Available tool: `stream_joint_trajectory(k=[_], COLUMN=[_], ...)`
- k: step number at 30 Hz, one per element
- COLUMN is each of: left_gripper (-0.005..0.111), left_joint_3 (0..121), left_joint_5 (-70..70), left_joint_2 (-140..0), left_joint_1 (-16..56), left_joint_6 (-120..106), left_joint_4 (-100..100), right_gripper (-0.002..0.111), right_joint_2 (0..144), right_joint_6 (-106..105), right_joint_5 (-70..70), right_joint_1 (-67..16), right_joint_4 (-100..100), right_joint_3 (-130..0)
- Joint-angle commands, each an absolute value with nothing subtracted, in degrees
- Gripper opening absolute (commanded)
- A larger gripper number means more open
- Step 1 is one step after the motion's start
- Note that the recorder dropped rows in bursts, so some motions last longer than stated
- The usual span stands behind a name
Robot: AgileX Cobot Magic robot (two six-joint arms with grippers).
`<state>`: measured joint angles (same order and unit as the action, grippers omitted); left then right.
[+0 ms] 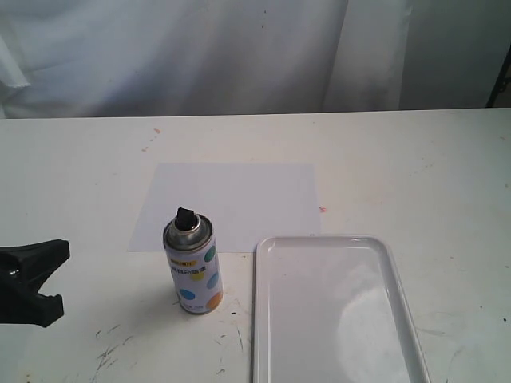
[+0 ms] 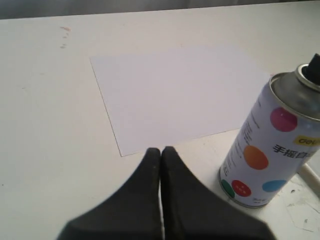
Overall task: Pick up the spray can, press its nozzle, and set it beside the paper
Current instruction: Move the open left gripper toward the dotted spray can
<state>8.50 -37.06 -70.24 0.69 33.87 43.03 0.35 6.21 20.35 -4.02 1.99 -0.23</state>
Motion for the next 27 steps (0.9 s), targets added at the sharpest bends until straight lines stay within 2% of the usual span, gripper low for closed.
stream_joint_trajectory(k=[1,21,23,27], left_gripper=[0.0,0.0,0.006,0.033], left_joint_3=[8.3,8.2,8.4,8.4], left_joint_5=[-40.9,-43.7,-43.8,-44.9], left_joint_2=[-73.0,-74.3,-74.3,-74.3], left_joint_1=[1.0,1.0,1.0,1.0], left_joint_6=[32.1,29.9,30.5,31.4], left_joint_4=[43.4,50.1,49.9,48.1], right_gripper=[0.0,0.0,0.0,0.0], right_joint_2=[0.0,0.0,0.0,0.0], right_joint_6=[5.9,5.9,5.9,5.9], right_joint_5=[19.9,19.9,19.9,19.9], right_joint_1=[-4.0,-4.0,-4.0,-4.0], right_joint_4=[2.6,2.6,2.6,2.6], right_joint_3=[0.0,0.0,0.0,0.0])
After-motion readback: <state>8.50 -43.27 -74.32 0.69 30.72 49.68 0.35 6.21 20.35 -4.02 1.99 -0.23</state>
